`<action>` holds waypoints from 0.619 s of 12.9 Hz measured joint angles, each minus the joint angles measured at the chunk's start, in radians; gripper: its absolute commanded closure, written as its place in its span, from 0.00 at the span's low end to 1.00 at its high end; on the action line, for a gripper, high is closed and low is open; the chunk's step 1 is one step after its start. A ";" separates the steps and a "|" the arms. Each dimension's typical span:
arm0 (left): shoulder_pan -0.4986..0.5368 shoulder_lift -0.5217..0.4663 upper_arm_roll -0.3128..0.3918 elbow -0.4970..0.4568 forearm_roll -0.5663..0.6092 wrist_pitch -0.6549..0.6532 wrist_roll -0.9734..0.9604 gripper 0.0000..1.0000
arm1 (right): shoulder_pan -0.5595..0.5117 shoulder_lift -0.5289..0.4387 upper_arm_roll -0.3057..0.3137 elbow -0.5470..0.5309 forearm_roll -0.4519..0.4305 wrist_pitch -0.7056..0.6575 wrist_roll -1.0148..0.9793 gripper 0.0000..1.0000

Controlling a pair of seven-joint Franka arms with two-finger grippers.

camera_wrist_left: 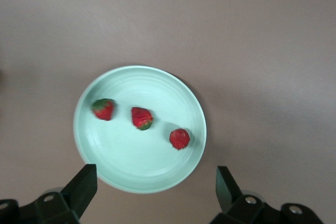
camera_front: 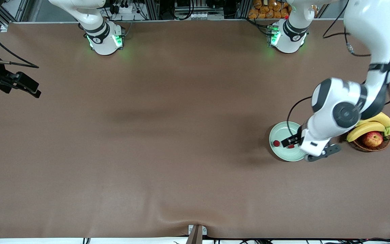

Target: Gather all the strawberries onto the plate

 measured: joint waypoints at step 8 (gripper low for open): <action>-0.002 -0.162 -0.058 0.274 0.000 -0.394 0.046 0.00 | 0.000 0.002 -0.062 0.015 -0.001 0.015 -0.123 0.00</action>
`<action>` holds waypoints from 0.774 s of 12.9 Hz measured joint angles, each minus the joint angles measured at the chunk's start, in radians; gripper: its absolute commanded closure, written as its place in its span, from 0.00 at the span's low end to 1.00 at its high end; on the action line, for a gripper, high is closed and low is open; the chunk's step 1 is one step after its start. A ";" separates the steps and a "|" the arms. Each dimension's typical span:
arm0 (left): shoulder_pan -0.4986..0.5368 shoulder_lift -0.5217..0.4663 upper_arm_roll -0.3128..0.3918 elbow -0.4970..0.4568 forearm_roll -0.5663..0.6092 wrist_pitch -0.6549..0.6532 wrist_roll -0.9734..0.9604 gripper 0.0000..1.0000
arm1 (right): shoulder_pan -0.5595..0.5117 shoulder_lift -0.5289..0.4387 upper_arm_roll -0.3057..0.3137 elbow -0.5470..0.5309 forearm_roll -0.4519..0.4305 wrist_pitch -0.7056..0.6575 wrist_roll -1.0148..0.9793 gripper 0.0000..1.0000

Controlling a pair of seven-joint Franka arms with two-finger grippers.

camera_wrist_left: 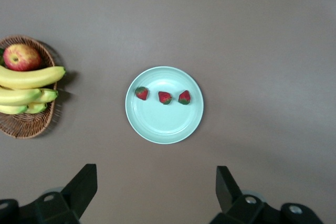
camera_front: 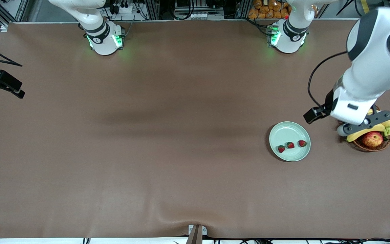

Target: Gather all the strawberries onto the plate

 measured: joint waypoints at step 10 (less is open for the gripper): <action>-0.034 -0.146 0.231 0.017 -0.142 -0.117 0.453 0.00 | 0.004 0.000 0.005 0.001 0.000 0.000 -0.008 0.00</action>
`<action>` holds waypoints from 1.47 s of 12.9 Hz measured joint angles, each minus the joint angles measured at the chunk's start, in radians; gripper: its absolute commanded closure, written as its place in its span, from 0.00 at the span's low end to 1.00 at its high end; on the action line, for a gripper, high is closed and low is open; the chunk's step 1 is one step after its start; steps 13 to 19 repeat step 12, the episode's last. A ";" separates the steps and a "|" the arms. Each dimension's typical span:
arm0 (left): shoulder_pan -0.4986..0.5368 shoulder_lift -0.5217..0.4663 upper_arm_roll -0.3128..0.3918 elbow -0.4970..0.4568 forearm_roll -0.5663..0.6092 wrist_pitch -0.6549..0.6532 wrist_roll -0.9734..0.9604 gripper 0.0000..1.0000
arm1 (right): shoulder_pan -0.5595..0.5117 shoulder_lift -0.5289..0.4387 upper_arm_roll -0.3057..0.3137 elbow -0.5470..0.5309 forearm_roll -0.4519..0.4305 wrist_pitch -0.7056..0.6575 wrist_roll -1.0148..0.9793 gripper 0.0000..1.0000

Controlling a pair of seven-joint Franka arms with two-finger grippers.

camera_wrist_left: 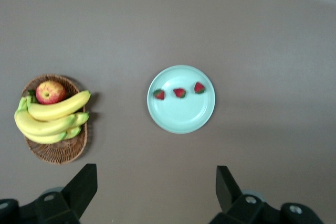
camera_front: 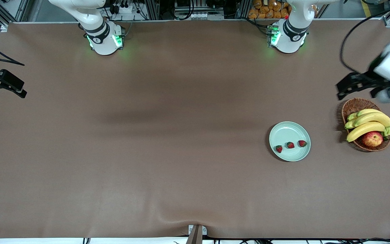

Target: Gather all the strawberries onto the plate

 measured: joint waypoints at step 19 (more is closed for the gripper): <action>-0.090 -0.166 0.112 -0.191 -0.045 -0.023 0.032 0.00 | 0.048 0.000 -0.038 0.001 -0.002 0.001 -0.002 0.00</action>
